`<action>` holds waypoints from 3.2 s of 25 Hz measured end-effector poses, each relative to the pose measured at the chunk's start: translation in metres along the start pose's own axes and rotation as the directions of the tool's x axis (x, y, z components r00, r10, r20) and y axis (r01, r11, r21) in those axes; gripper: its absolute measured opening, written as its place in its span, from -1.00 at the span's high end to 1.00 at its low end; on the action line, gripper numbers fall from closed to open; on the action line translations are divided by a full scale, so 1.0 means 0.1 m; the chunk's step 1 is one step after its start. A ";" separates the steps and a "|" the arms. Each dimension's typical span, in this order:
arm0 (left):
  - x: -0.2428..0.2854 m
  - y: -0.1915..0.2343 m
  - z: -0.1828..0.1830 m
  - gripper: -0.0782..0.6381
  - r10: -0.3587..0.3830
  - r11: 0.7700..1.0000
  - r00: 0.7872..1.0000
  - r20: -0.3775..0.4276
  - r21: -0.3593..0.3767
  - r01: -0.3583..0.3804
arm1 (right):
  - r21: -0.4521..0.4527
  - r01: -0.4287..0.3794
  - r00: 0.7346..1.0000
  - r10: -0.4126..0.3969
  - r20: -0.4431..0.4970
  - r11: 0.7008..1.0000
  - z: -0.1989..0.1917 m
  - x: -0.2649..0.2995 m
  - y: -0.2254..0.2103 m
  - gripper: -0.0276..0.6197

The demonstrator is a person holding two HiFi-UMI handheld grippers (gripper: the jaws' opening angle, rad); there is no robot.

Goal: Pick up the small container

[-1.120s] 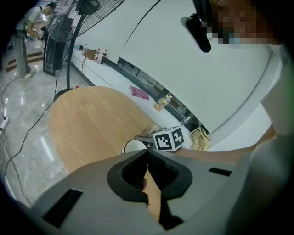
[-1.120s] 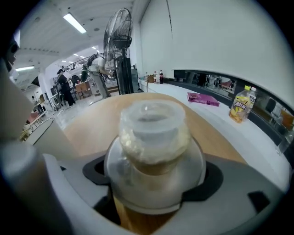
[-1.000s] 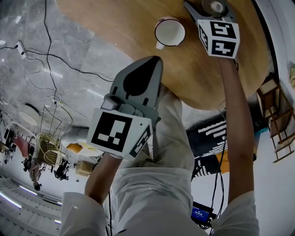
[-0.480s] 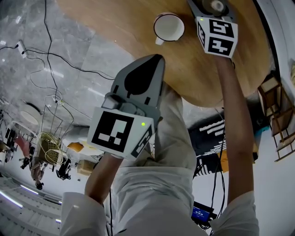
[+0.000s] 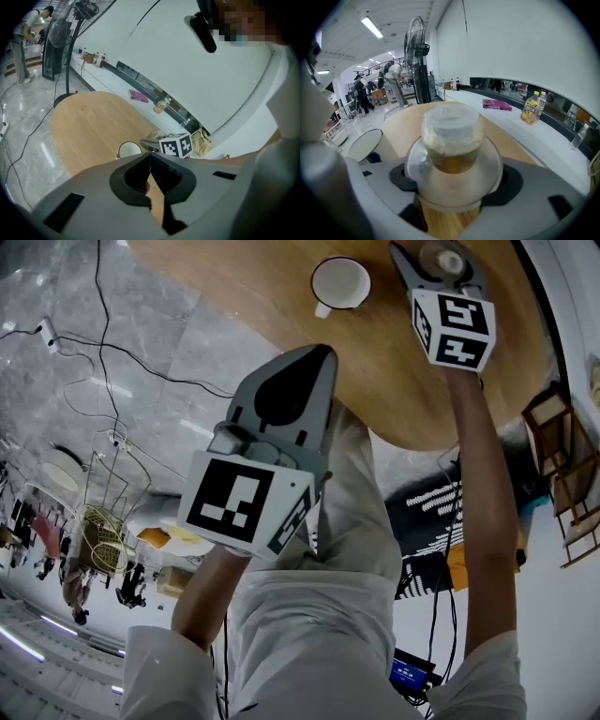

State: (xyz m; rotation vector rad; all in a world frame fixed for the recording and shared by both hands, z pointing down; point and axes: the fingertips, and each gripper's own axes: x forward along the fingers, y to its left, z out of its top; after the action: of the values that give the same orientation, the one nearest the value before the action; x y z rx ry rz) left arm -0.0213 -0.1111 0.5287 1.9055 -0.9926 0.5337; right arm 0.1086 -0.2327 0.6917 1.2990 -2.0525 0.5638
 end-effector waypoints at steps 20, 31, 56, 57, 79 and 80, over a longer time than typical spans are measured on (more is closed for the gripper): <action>-0.50 -0.39 0.26 0.73 -0.008 1.000 0.995 0.103 0.024 0.006 | -0.057 -0.087 0.996 0.089 0.027 0.995 0.54 -1.06 0.33 -0.08; -0.98 -0.48 0.43 0.73 0.006 0.999 0.990 0.140 0.039 -0.011 | -0.053 -0.120 0.993 0.121 0.014 0.991 0.80 -1.64 0.55 -0.07; -2.30 -0.96 0.77 0.73 0.091 0.994 0.943 0.319 0.026 -0.105 | -0.102 -0.139 0.982 0.151 0.114 0.985 1.85 -3.10 1.03 -0.07; -2.34 -0.99 0.78 0.73 0.089 0.994 0.942 0.325 0.030 -0.104 | -0.104 -0.140 0.981 0.152 0.117 0.985 1.88 -3.15 1.04 -0.07; -3.13 -1.52 1.04 0.73 0.080 0.981 0.887 0.455 0.121 -0.151 | -0.117 -0.132 0.964 0.155 0.215 0.984 2.19 -4.38 1.16 -0.07; -3.16 -1.54 1.04 0.73 0.080 0.980 0.885 0.458 0.124 -0.152 | -0.114 -0.129 0.964 0.152 0.219 0.985 2.20 -4.43 1.16 -0.08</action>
State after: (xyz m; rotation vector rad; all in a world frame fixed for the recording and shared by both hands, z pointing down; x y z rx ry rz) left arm -0.0838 -0.0237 0.1784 2.1759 -1.4066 0.2386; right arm 0.0784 -0.0457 0.2202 1.2131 -2.3443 0.3838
